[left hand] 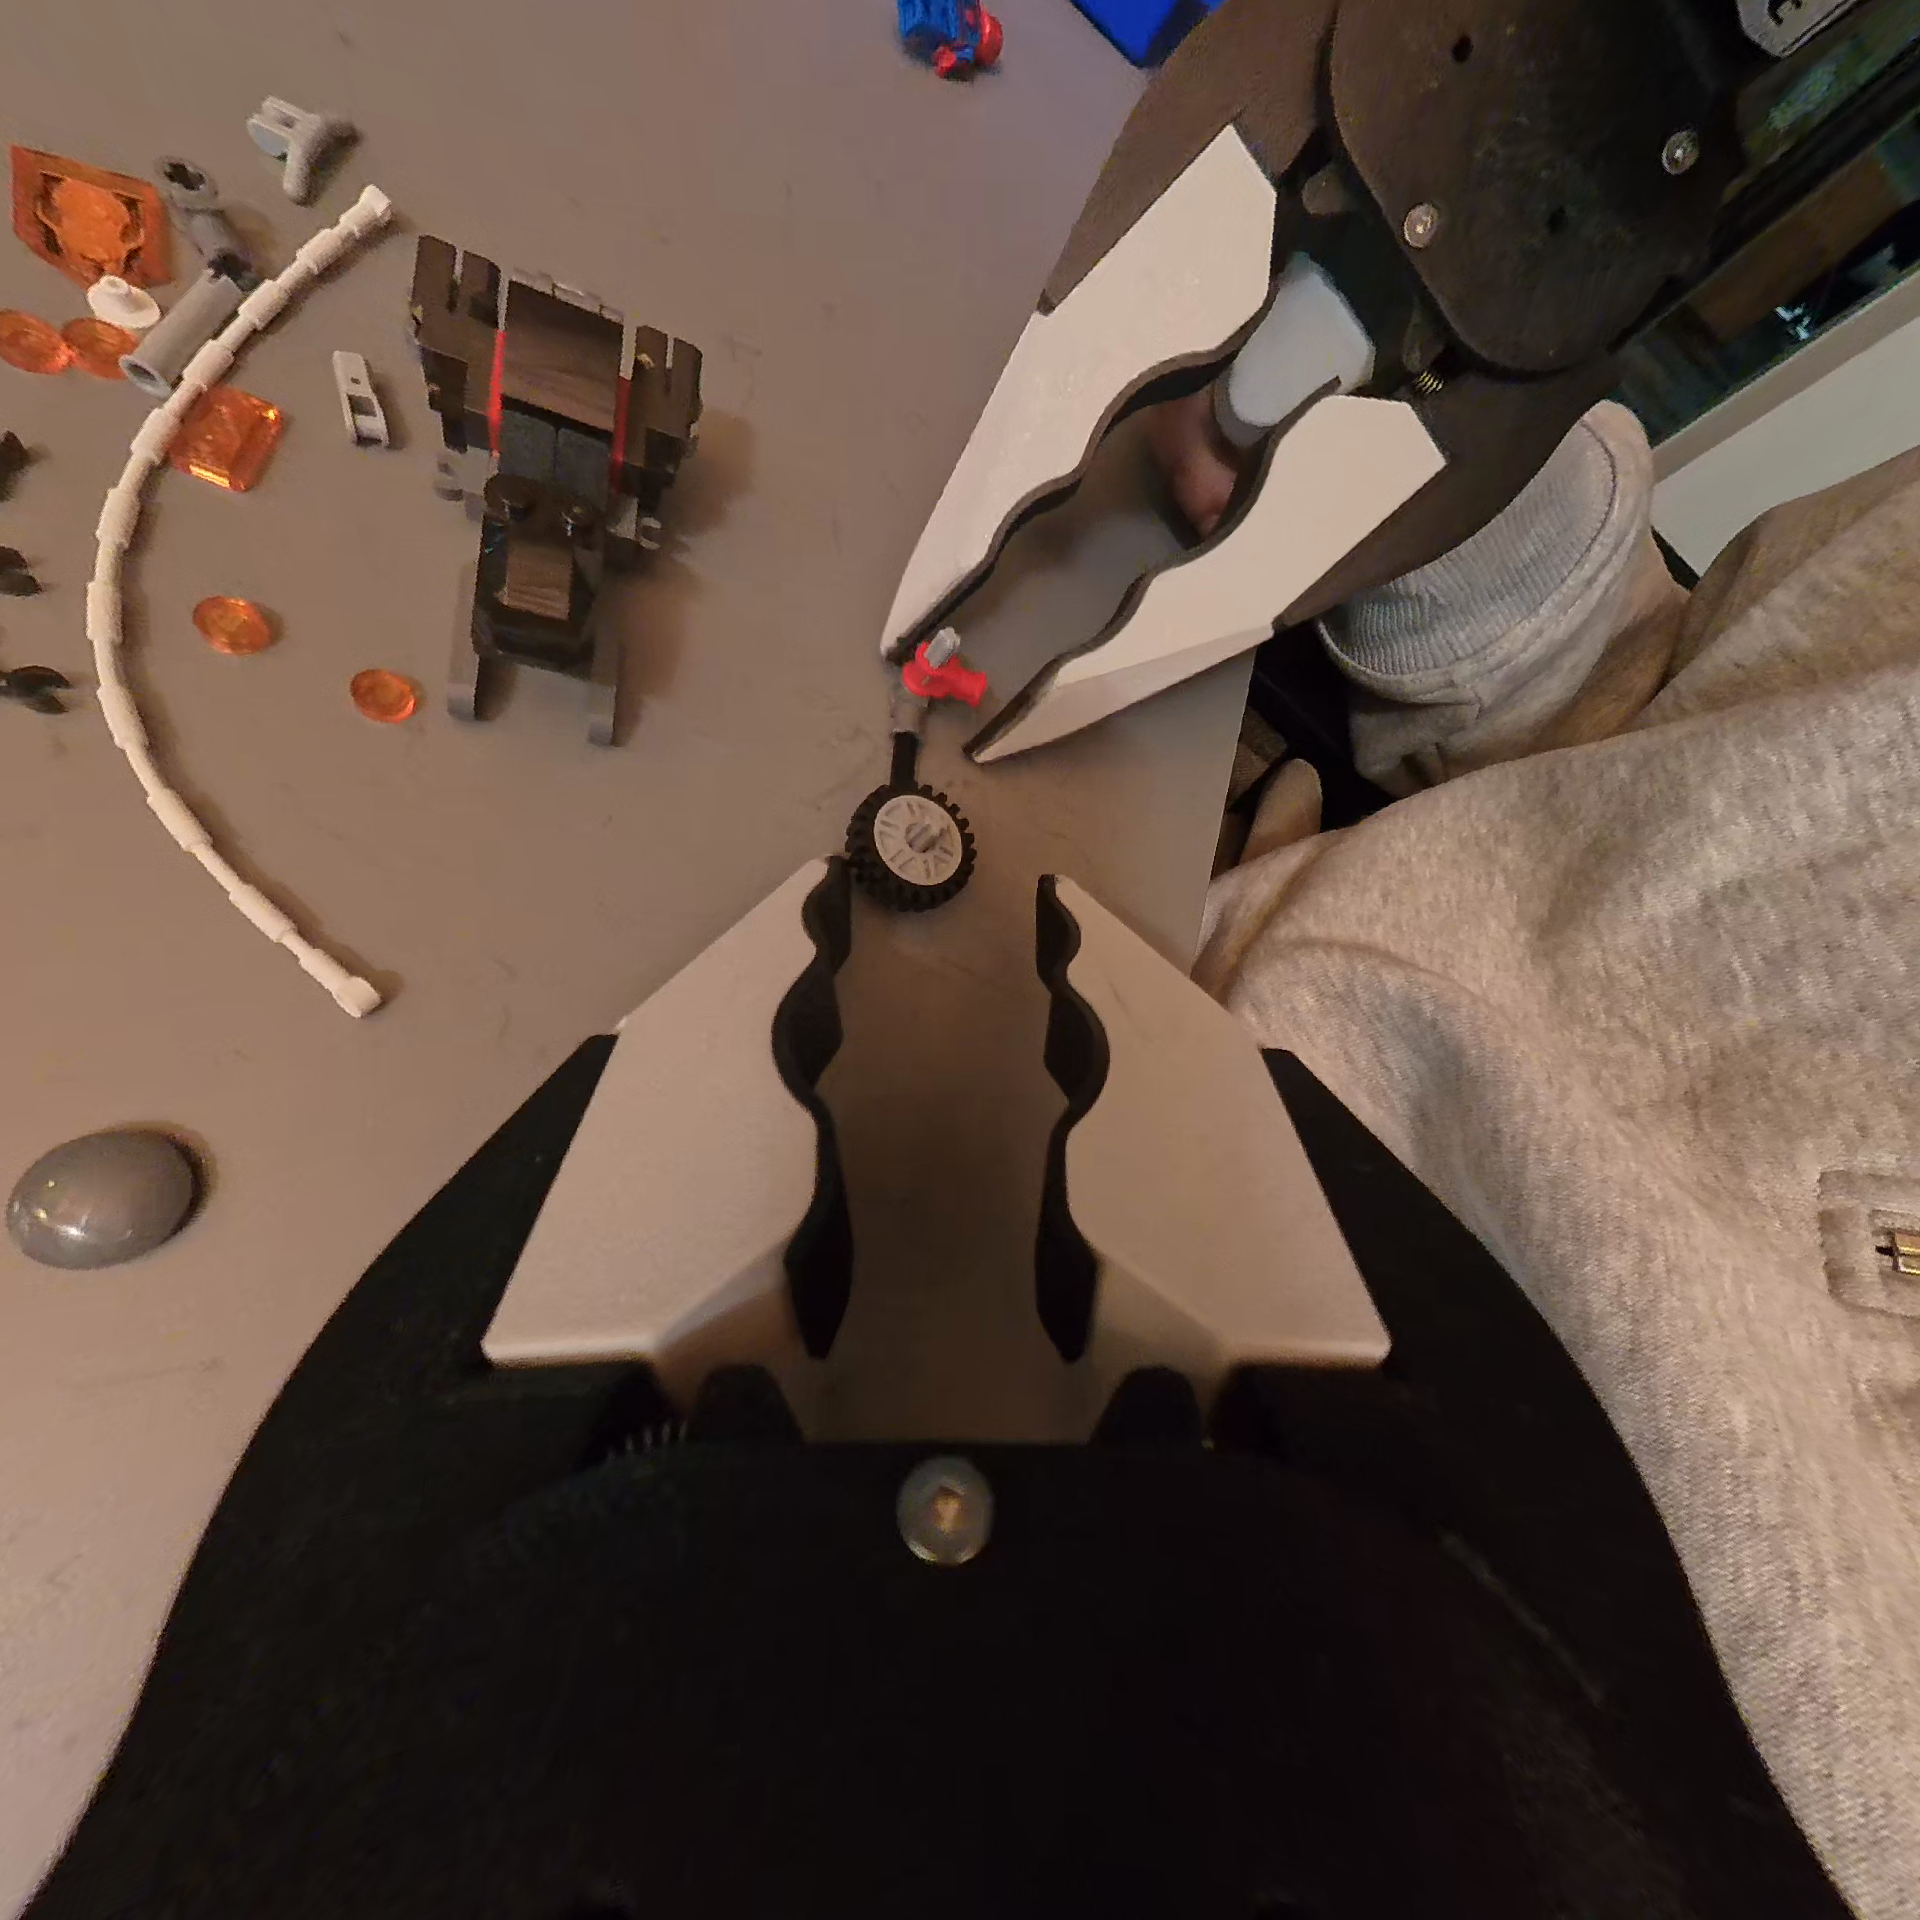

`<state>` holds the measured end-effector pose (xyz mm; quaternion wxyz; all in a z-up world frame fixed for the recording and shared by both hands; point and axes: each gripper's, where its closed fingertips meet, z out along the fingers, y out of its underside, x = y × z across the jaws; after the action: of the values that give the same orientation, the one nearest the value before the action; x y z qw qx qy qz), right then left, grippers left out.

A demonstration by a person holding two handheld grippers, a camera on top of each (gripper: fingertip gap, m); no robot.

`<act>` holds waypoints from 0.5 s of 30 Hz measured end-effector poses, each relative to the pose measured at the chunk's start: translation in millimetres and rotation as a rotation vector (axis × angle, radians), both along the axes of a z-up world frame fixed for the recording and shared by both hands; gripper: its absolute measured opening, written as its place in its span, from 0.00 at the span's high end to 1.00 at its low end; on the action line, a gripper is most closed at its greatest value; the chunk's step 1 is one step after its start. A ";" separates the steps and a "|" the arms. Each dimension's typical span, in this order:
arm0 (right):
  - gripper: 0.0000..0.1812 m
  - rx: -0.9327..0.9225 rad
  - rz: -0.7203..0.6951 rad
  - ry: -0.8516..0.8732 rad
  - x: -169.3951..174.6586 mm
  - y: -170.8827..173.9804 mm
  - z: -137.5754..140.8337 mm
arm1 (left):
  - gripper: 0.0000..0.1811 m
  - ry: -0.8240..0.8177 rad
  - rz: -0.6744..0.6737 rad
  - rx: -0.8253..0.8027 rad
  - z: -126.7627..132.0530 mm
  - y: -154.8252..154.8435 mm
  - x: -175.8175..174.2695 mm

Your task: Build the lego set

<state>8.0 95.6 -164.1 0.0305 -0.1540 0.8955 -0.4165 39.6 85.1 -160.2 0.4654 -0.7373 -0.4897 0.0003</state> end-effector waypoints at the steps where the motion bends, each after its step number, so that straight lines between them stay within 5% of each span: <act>1: 0.86 0.000 0.003 -0.004 0.6 0.2 0.1 | 0.81 0.000 0.000 -0.001 0.0 0.0 0.0; 15: 0.83 -0.019 0.002 -0.015 -3.6 2.5 2.2 | 0.81 -0.003 0.001 0.007 -0.1 0.6 0.3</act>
<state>4.4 98.1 -161.8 0.0359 -0.1519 0.8910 -0.4262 39.8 85.7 -160.3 0.4675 -0.7353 -0.4907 -0.0023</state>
